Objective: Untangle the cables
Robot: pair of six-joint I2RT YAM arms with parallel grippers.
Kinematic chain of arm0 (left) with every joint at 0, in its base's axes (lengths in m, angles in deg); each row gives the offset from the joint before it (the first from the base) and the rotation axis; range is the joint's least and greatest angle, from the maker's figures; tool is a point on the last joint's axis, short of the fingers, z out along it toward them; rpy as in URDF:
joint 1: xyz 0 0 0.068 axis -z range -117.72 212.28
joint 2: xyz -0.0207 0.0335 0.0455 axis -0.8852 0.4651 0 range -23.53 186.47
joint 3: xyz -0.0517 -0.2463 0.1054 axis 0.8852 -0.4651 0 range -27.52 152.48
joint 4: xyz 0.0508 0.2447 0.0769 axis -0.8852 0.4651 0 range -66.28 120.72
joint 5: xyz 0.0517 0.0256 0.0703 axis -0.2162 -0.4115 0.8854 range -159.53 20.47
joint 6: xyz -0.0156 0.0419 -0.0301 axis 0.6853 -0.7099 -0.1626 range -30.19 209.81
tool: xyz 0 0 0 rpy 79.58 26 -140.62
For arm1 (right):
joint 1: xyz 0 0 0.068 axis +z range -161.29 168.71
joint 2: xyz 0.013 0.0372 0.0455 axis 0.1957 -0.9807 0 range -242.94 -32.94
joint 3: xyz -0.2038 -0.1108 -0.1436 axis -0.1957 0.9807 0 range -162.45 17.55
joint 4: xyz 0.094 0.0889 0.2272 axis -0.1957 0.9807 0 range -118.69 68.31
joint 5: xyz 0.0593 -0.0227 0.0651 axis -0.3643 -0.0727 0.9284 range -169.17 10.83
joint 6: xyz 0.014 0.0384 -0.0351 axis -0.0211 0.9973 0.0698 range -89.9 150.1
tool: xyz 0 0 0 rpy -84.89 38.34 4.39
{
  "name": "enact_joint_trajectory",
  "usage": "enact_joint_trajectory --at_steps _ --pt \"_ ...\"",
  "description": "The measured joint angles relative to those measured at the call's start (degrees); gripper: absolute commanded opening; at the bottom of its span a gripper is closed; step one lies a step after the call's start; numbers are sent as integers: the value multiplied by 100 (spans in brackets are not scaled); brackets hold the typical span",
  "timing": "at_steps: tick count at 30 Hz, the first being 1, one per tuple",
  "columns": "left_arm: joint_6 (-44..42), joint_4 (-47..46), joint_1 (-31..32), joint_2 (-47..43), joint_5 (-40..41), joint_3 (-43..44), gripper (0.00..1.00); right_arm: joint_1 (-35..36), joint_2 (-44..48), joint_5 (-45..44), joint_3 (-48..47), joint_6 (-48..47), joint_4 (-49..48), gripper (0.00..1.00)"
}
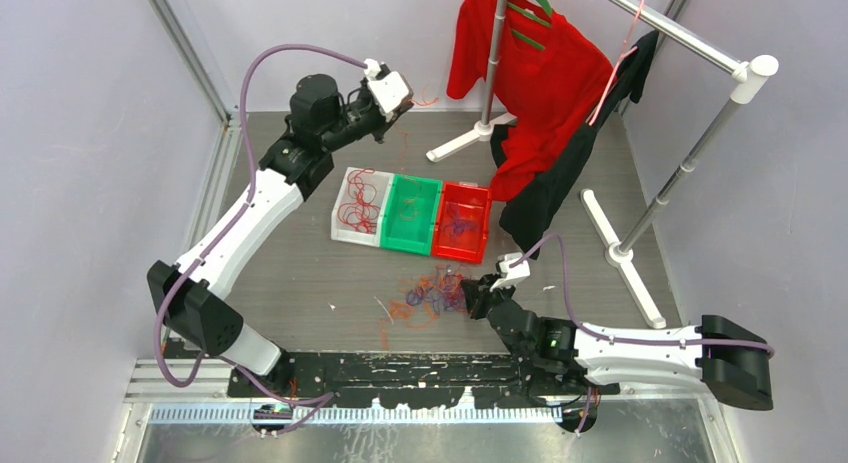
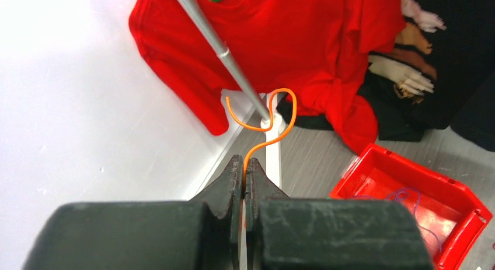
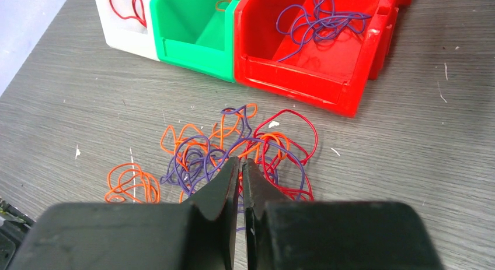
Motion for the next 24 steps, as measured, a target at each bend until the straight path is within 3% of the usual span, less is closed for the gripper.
enact_joint_trajectory --at_steps 7,11,24 --pt "-533 103 138 -22 599 -533 0 0 -76 -11 2 122 -4 12" --pt "-658 608 317 -20 920 -870 0 0 -144 -11 4 243 -11 12" --pt "-809 1958 811 778 2092 -651 0 0 -258 -15 4 437 -20 11"
